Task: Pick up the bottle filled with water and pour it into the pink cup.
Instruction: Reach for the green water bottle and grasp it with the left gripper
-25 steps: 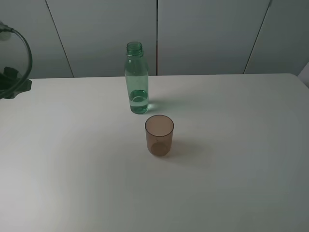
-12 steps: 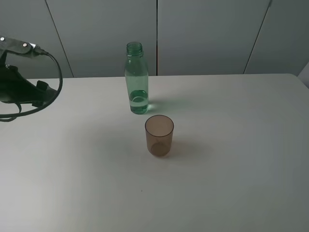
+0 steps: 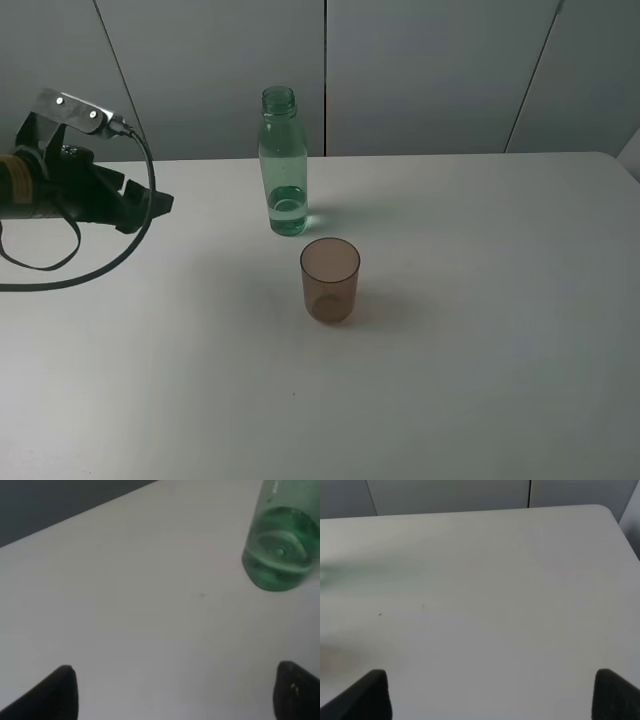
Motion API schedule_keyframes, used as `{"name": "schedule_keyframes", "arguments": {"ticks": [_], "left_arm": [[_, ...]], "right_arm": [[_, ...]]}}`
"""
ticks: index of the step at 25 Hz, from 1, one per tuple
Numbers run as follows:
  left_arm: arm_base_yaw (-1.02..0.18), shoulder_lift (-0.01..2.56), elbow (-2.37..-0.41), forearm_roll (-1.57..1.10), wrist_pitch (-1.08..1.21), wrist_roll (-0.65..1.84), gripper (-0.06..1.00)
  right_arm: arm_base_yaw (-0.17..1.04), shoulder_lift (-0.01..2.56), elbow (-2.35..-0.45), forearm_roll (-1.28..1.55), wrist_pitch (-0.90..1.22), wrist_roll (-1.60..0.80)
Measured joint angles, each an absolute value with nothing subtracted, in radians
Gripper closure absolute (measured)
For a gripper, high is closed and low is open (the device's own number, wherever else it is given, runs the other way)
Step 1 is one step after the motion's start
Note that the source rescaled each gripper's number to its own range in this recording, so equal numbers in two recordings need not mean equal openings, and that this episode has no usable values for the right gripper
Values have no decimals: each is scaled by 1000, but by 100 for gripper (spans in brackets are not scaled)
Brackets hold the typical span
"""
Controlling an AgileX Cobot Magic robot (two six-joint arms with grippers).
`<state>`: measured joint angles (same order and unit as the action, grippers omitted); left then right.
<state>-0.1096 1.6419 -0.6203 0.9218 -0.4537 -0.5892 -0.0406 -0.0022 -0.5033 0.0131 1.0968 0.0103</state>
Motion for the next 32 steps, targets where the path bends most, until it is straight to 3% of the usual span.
{"name": "schedule_keyframes", "arguments": {"ticks": [12, 23, 32], "left_arm": [[-43, 1868, -804, 1346, -728, -732, -5], [-67, 2000, -858, 1353, -901, -542, -5], [-69, 2102, -966, 1272, -929, -524, -5]], "right_arm": [[-41, -2, -503, 13, 1097, 10], [-41, -2, -503, 13, 1097, 10], [-41, -2, -503, 13, 1097, 10]]}}
